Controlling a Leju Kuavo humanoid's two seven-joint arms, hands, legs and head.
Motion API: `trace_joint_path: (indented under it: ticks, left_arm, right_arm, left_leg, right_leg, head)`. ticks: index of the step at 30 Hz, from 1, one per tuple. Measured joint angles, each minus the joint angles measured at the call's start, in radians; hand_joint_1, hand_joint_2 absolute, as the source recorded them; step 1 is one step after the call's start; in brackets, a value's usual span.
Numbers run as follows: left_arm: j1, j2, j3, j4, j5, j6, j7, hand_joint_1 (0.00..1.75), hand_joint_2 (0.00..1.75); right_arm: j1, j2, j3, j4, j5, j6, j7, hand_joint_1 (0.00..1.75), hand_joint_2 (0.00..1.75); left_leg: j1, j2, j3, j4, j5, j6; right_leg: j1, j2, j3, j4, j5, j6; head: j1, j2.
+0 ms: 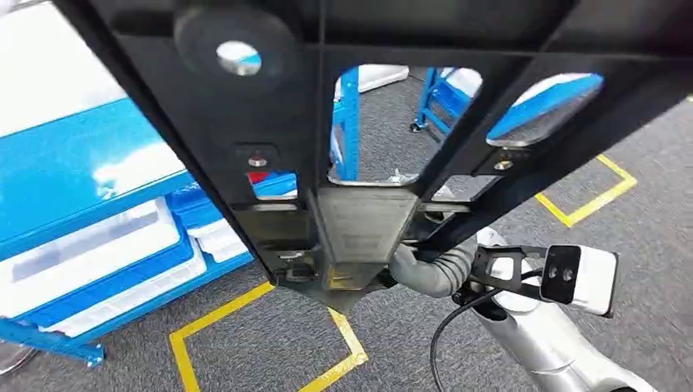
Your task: Take the parts from the cabinet and place them on the table.
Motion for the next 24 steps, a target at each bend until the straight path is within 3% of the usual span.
trace_joint_path:
  ticks: [1,3,4,5,6,8,9,10,11,12,14,15,16,18,19,20,24]
  left_arm:
    - [0.000,0.000,0.000,0.000,0.000,0.000,0.000,0.00,1.75]
    - [-0.002,0.001,-0.001,0.000,0.000,0.000,0.000,0.00,1.75]
    - [-0.002,0.004,-0.001,0.000,0.003,0.000,0.000,0.00,1.75]
    - [-0.001,0.007,-0.001,0.001,0.003,0.000,-0.001,0.00,1.75]
    - [-0.003,0.010,-0.002,0.001,0.003,0.000,-0.003,0.00,1.75]
    - [-0.006,0.016,-0.004,0.001,0.003,-0.002,0.000,0.00,1.75]
    - [-0.008,0.018,-0.006,0.001,0.003,-0.004,0.003,0.00,1.75]
    - [-0.011,0.019,-0.008,0.001,0.003,-0.004,0.004,0.00,1.75]
    - [-0.012,0.020,-0.008,0.001,0.005,-0.004,0.006,0.00,1.75]
    - [-0.009,0.021,-0.008,0.001,0.006,-0.001,0.008,0.00,1.75]
    - [-0.008,0.022,-0.007,0.002,0.012,0.008,0.015,0.00,1.75]
    - [-0.008,0.022,-0.006,0.002,0.014,0.009,0.016,0.00,1.75]
    - [-0.008,0.022,-0.006,0.002,0.014,0.009,0.015,0.00,1.75]
    - [-0.006,0.019,-0.006,0.002,0.014,-0.001,0.010,0.00,1.75]
    - [-0.005,0.018,-0.006,0.002,0.015,-0.005,0.008,0.00,1.75]
    - [-0.003,0.018,-0.006,0.002,0.015,-0.006,0.008,0.00,1.75]
    - [0.000,0.017,-0.006,0.002,0.015,-0.016,0.006,0.00,1.75]
  right_arm:
    - [0.001,-0.005,0.000,0.000,0.000,-0.001,0.000,1.75,1.75]
    - [0.001,-0.009,0.000,-0.003,-0.002,-0.007,-0.001,1.75,1.75]
    - [0.002,-0.011,0.000,-0.008,-0.004,-0.016,-0.002,1.75,1.75]
    - [0.001,-0.013,0.000,-0.011,-0.003,-0.026,-0.004,1.75,1.75]
    - [0.003,-0.012,0.001,-0.016,0.003,-0.043,-0.002,1.75,1.75]
    - [0.011,-0.013,0.001,-0.026,0.020,-0.070,0.003,1.75,1.75]
    - [0.011,-0.013,0.003,-0.032,0.029,-0.075,0.007,1.75,1.75]
    - [0.013,-0.012,0.005,-0.035,0.033,-0.078,0.008,1.75,1.75]
    - [0.008,-0.012,0.007,-0.038,0.033,-0.082,0.010,1.75,1.75]
    - [0.007,-0.012,0.007,-0.039,0.033,-0.083,0.010,1.75,1.75]
    - [0.025,0.006,0.007,-0.037,0.059,-0.073,0.002,1.75,1.75]
    - [0.049,0.022,0.007,-0.036,0.095,-0.056,-0.014,1.75,1.75]
    - [0.088,0.035,0.005,-0.034,0.135,-0.040,-0.033,1.75,1.75]
    - [0.161,0.066,0.001,-0.034,0.216,-0.004,-0.066,1.75,1.75]
    - [0.190,0.077,0.003,-0.035,0.237,0.010,-0.074,1.75,1.75]
    - [0.211,0.086,0.002,-0.036,0.244,0.014,-0.076,1.75,1.75]
    - [0.306,0.110,-0.030,-0.053,0.264,0.073,-0.083,1.75,1.75]
  left_leg:
    - [0.000,0.000,0.019,-0.038,0.032,0.002]
    - [0.000,-0.015,0.096,-0.197,0.119,0.011]
    - [0.000,-0.065,0.137,-0.290,0.152,0.020]
    - [0.003,-0.091,0.144,-0.307,0.141,0.023]
    - [0.001,-0.080,0.149,-0.321,0.138,0.021]
    - [-0.004,-0.064,0.150,-0.321,0.141,0.028]
    - [0.005,-0.051,0.152,-0.337,0.151,0.037]
    - [0.007,-0.034,0.157,-0.345,0.158,0.041]
    - [0.007,-0.025,0.157,-0.348,0.161,0.047]
    - [0.005,-0.013,0.155,-0.348,0.160,0.047]
    - [0.002,0.012,0.153,-0.347,0.160,0.048]
    - [0.002,0.024,0.152,-0.346,0.159,0.048]
    - [0.002,0.035,0.153,-0.346,0.158,0.046]
    - [0.002,0.051,0.153,-0.343,0.155,0.041]
    - [0.002,0.058,0.154,-0.337,0.150,0.036]
    - [-0.007,0.066,0.152,-0.334,0.144,0.029]
    - [-0.005,0.104,0.164,-0.333,0.137,0.005]
  right_leg:
    - [0.000,0.012,0.000,0.001,0.000,0.000]
    - [0.000,0.038,0.001,0.005,0.001,0.002]
    - [-0.002,0.049,0.000,0.005,0.002,0.004]
    - [0.003,0.058,-0.005,0.008,0.004,0.010]
    - [-0.003,0.071,-0.013,0.009,0.008,0.018]
    - [-0.009,0.091,-0.018,0.002,0.017,0.033]
    - [-0.002,0.101,-0.019,-0.001,0.021,0.042]
    - [-0.002,0.058,-0.026,0.014,0.007,0.042]
    - [0.000,0.014,-0.049,0.061,-0.028,0.043]
    - [-0.001,-0.007,-0.083,0.134,-0.068,0.046]
    - [-0.007,-0.022,-0.151,0.281,-0.126,0.051]
    - [-0.009,-0.024,-0.162,0.308,-0.125,0.052]
    - [-0.010,-0.027,-0.144,0.280,-0.103,0.053]
    - [-0.011,-0.046,-0.058,0.127,-0.034,0.050]
    - [-0.009,-0.082,-0.003,0.029,-0.004,0.048]
    - [0.003,-0.108,0.003,0.015,-0.023,0.039]
    - [0.003,-0.061,-0.002,0.006,-0.014,0.015]
  head:
    - [-0.001,0.000]
    - [-0.001,0.000]
    - [-0.001,0.000]
    - [0.002,0.000]
    - [0.002,0.000]
    - [0.002,0.000]
    - [0.004,0.000]
    - [0.004,0.000]
    - [0.017,0.000]
    - [0.021,0.000]
    - [0.022,0.000]
    - [0.022,0.000]
    - [0.026,0.000]
    - [0.032,0.000]
    - [0.032,0.000]
    - [0.032,0.001]
    - [0.032,0.001]
